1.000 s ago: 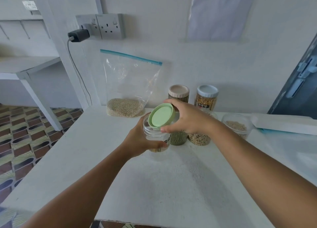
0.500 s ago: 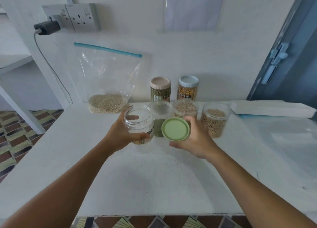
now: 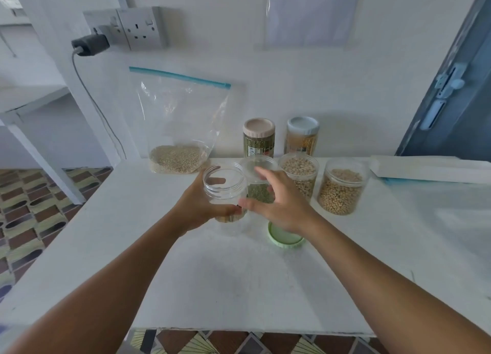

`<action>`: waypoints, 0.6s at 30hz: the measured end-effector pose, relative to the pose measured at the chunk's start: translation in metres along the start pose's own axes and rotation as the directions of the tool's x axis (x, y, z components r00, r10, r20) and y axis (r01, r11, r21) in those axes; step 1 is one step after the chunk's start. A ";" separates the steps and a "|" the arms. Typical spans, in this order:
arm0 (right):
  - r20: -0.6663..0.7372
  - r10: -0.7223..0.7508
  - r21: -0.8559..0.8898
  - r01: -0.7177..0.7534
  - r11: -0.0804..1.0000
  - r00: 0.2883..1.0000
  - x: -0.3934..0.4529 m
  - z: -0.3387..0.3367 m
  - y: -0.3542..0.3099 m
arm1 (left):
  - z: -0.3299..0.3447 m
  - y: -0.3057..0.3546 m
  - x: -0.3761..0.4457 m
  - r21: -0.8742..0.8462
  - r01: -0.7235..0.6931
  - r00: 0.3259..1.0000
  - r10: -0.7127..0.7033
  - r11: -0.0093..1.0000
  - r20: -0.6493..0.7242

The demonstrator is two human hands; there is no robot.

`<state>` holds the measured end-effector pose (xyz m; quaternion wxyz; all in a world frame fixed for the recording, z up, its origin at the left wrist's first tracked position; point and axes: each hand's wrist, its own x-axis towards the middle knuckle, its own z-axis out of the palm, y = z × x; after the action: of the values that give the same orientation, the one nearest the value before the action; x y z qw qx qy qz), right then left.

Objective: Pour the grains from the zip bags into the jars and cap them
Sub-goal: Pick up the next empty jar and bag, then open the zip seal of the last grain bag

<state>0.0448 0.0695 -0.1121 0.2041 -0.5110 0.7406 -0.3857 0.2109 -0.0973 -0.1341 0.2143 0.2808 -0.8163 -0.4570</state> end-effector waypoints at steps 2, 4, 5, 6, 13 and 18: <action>0.071 -0.022 0.026 0.021 0.999 0.997 0.016 0.007 -0.022 | -0.005 0.003 -0.001 0.021 0.001 1.000 -0.002 1.000 0.022; 0.093 -0.036 0.018 0.035 0.999 0.995 0.027 0.014 -0.032 | -0.009 0.002 -0.001 0.035 0.001 0.999 -0.003 0.999 0.053; 0.094 -0.042 0.019 0.041 0.999 0.995 0.032 0.019 -0.036 | -0.015 0.000 -0.002 0.040 0.007 0.998 -0.009 0.999 0.057; 0.095 -0.046 0.023 0.044 0.999 0.994 0.035 0.024 -0.038 | -0.020 -0.002 -0.005 0.037 0.017 0.998 -0.019 0.999 0.058; 0.122 -0.088 -0.024 0.091 0.996 0.989 0.048 0.036 -0.050 | -0.050 -0.008 -0.016 -0.013 0.048 0.985 -0.046 0.999 0.166; 0.032 -0.047 0.065 0.045 0.997 0.998 0.072 0.013 -0.059 | -0.117 -0.001 -0.008 0.113 0.143 0.959 -0.166 0.983 0.229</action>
<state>0.0607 -0.0121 -0.0669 0.2241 -0.5274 0.7123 -0.4053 0.2877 -0.1660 -0.0786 0.0652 0.2972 -0.8325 -0.4631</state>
